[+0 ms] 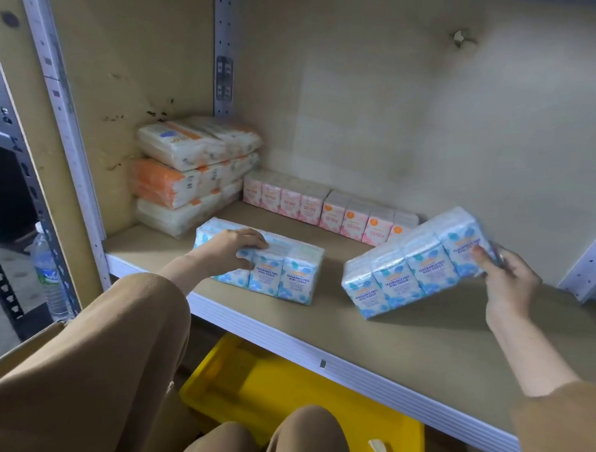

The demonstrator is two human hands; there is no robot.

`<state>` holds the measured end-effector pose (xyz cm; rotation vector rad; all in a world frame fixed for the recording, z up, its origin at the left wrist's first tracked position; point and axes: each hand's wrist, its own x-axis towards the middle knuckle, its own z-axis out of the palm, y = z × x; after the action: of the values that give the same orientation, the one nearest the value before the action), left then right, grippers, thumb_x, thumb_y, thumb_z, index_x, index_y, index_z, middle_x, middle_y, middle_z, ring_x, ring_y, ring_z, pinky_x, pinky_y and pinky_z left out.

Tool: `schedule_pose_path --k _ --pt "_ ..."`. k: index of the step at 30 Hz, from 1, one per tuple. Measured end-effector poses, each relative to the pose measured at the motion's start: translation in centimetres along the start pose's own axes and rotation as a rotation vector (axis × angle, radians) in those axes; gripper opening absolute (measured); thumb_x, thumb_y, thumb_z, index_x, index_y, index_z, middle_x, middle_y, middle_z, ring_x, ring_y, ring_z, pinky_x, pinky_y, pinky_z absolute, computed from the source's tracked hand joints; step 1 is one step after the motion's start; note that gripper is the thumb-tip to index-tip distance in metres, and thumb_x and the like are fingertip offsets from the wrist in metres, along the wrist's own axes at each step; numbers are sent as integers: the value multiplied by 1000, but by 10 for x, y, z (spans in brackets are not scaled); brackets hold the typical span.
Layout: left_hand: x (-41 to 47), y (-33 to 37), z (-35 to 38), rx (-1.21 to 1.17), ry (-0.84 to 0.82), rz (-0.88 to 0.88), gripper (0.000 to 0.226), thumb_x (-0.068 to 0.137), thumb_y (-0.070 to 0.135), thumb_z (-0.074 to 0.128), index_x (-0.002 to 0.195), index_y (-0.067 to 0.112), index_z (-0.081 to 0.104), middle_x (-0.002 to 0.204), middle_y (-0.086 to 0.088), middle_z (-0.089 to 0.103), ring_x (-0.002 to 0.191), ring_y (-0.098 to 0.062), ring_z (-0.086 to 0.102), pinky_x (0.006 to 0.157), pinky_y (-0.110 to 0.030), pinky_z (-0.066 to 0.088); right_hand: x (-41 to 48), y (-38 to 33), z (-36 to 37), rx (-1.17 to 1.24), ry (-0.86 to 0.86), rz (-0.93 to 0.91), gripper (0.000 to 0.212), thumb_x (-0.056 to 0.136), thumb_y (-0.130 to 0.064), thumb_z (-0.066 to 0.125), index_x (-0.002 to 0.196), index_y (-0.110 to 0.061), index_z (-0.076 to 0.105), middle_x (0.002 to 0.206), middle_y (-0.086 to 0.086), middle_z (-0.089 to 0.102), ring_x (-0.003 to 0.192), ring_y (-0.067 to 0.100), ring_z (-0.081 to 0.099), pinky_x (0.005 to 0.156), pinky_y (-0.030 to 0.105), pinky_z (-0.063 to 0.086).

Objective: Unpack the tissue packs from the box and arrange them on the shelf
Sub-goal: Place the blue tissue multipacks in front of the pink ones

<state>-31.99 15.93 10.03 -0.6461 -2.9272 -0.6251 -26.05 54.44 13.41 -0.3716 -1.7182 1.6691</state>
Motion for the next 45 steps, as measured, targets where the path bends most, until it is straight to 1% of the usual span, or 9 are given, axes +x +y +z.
schedule_pose_path --k 7,11,14,17,24,31,36,40,45 --pt "-3 3 1 5 28 -8 48 82 2 68 128 6 55 140 -9 49 129 -24 46 109 -25 32 -12 40 -51 -333 -200 149 18 79 5 65 65 -4 58 42 -18 64 35 -12 52 41 -1 38" --pt "-3 4 1 18 20 -14 48 82 3 68 128 7 55 140 -8 49 129 -24 46 110 -29 34 -17 41 -52 -497 -267 178 14 74 16 63 87 13 59 92 17 58 34 -12 53 41 -2 40" --pt "-4 5 2 23 21 -12 48 82 3 68 128 7 55 140 -7 49 128 -24 46 108 -29 36 -19 30 -47 -626 -216 66 30 71 14 68 100 11 59 102 27 63 72 15 69 64 6 48" --pt "-5 6 3 29 37 -6 47 83 3 67 128 7 55 140 -7 49 126 -25 48 107 -29 37 -31 12 -33 -868 -230 -208 39 72 8 70 109 11 59 114 30 62 105 40 60 94 39 44" --pt "-17 16 6 187 27 8 54 85 10 63 136 11 44 147 -2 42 123 -27 53 100 -34 45 -53 10 24 -1288 -781 -426 60 84 -21 63 137 -9 36 146 5 37 135 21 34 109 31 30" --pt "-5 18 17 345 16 -20 53 89 15 60 135 6 36 150 -4 30 124 -28 50 91 -37 44 -54 37 55 -1378 -605 -581 46 83 -19 62 124 -8 45 129 7 50 123 22 46 99 29 40" --pt "34 10 22 319 29 -46 50 88 12 61 131 4 37 150 -5 29 126 -28 47 91 -36 43 -41 54 79 -1303 -528 -580 50 54 -12 87 98 -1 65 98 15 70 91 30 67 74 35 57" --pt "70 -4 21 296 22 -34 52 86 8 63 130 2 36 149 -7 30 126 -31 47 94 -37 43 -27 57 108 -1316 -495 -559 44 67 -9 78 106 -1 61 107 14 66 101 29 63 81 33 54" --pt "113 -25 24 275 33 -34 55 83 4 63 131 1 36 148 -9 31 128 -30 45 95 -37 41 -1 72 147 -1303 -467 -624 57 11 -9 92 62 -9 64 57 3 66 50 20 66 38 19 48"
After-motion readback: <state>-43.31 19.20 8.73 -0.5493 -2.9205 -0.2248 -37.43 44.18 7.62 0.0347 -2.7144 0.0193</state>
